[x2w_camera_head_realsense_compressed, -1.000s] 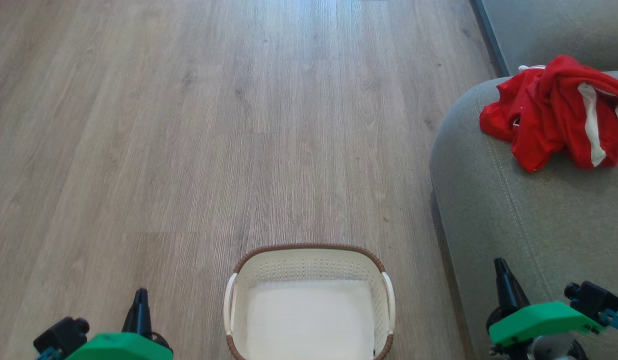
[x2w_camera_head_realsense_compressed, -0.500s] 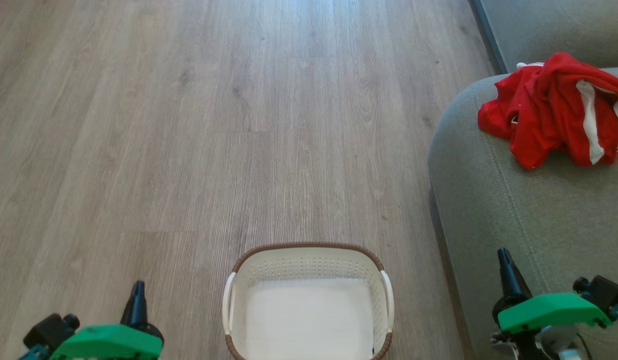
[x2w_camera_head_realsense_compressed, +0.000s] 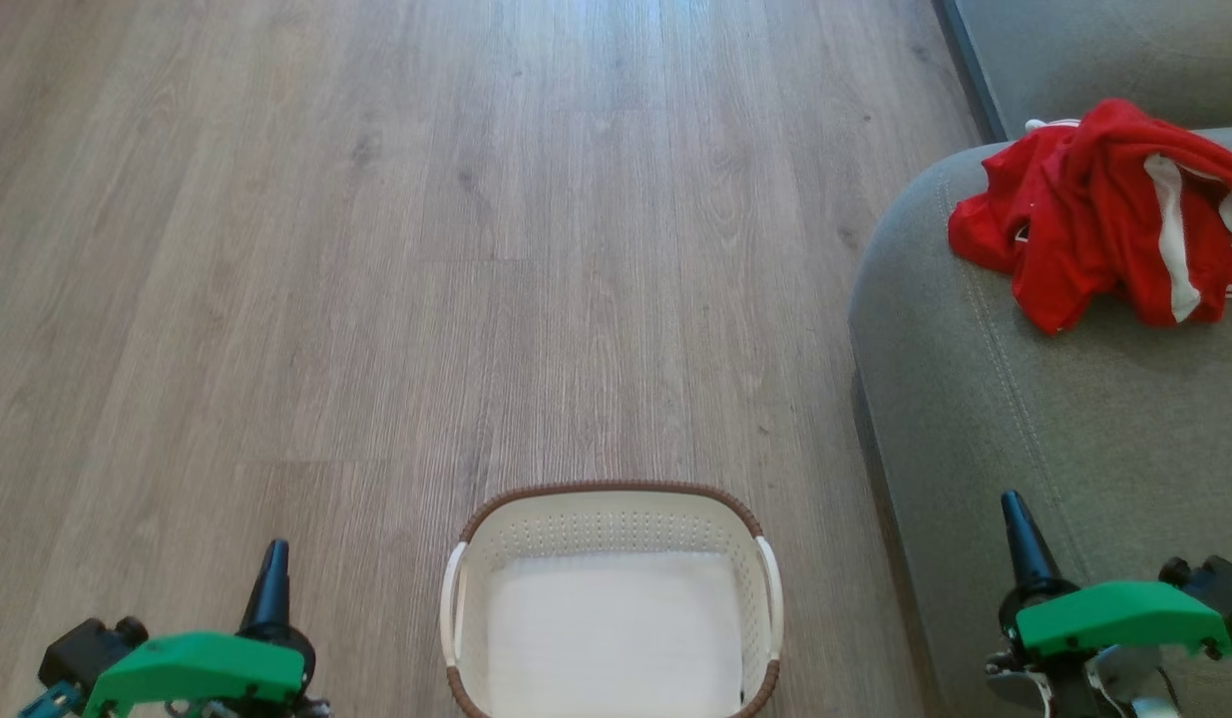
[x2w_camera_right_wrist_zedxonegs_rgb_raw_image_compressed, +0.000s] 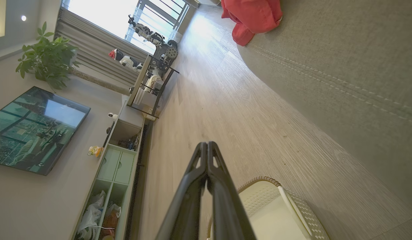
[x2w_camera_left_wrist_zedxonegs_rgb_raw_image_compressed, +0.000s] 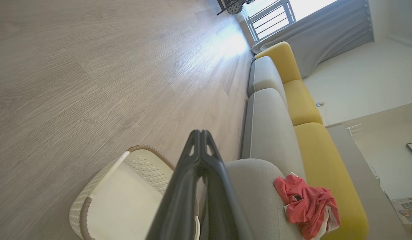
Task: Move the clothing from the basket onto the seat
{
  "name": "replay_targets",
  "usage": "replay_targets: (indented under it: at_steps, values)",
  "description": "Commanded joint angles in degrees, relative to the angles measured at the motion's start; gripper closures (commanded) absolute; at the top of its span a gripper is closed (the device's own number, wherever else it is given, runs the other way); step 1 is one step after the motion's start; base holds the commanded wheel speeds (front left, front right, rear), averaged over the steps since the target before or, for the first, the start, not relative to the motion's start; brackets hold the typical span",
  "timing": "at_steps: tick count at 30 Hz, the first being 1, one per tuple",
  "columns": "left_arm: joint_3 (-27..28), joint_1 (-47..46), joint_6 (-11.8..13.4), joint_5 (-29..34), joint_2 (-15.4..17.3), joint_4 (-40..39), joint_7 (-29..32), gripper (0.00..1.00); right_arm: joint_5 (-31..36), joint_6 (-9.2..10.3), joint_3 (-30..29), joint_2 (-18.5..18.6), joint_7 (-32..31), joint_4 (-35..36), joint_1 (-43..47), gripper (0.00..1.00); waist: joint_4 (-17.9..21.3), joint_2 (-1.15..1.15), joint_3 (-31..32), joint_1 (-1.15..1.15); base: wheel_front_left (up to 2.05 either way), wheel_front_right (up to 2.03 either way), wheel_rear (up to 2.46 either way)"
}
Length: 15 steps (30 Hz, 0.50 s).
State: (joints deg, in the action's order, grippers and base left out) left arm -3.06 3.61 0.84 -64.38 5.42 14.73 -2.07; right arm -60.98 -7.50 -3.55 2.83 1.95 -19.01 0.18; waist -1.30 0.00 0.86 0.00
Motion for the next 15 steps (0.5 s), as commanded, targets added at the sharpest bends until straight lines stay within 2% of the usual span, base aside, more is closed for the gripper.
replay_targets:
  at_steps: [1, 15]
  values:
    - [1.83, -3.74, -0.81, -1.43, 0.25, -1.61, 0.31, 1.00, -1.66, 0.00, 0.30, 0.10, -0.49, 2.26, -3.64, 1.00, 0.04, 0.00, -0.03, 0.00, 0.00, 0.00, 0.00]
    - [3.99, -5.50, -3.01, -9.23, -0.48, -1.33, 2.63, 1.00, -10.29, 0.00, -0.66, 0.08, -2.81, 3.05, -4.44, 1.00, 0.40, 0.00, -0.32, 0.00, 0.00, 0.00, 0.00]
